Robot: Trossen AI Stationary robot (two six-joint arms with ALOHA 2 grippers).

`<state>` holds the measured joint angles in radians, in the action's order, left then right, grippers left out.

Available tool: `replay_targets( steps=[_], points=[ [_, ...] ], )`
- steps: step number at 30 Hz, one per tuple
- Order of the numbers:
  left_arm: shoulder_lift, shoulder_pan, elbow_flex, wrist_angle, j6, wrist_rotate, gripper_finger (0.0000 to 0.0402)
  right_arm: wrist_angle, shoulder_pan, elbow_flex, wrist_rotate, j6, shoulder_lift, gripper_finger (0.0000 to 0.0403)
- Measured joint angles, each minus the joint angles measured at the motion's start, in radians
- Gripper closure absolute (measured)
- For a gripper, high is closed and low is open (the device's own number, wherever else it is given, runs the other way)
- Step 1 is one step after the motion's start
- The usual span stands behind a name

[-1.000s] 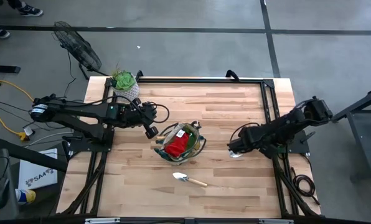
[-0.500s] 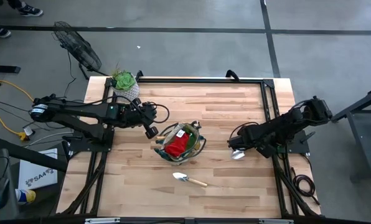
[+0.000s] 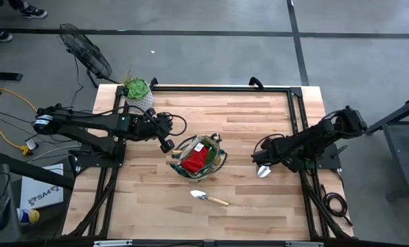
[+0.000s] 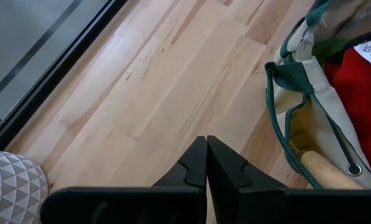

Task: Pick & Place Garden tools in Gardening bag
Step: Put the top trowel into the gardening bag

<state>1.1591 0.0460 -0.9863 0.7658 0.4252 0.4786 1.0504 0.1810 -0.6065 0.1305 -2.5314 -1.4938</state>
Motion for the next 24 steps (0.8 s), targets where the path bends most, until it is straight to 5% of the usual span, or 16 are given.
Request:
replay_targets(
  steps=[12,24],
  points=[
    [0.000,0.000,0.000,0.000,0.004,-0.006,0.0402,-0.008,0.000,0.001,0.056,0.074,-0.001,0.0335],
    [0.000,0.000,0.000,0.000,0.004,-0.010,0.0402,-0.019,0.014,-0.006,0.164,0.233,0.010,0.0343]
  ],
)
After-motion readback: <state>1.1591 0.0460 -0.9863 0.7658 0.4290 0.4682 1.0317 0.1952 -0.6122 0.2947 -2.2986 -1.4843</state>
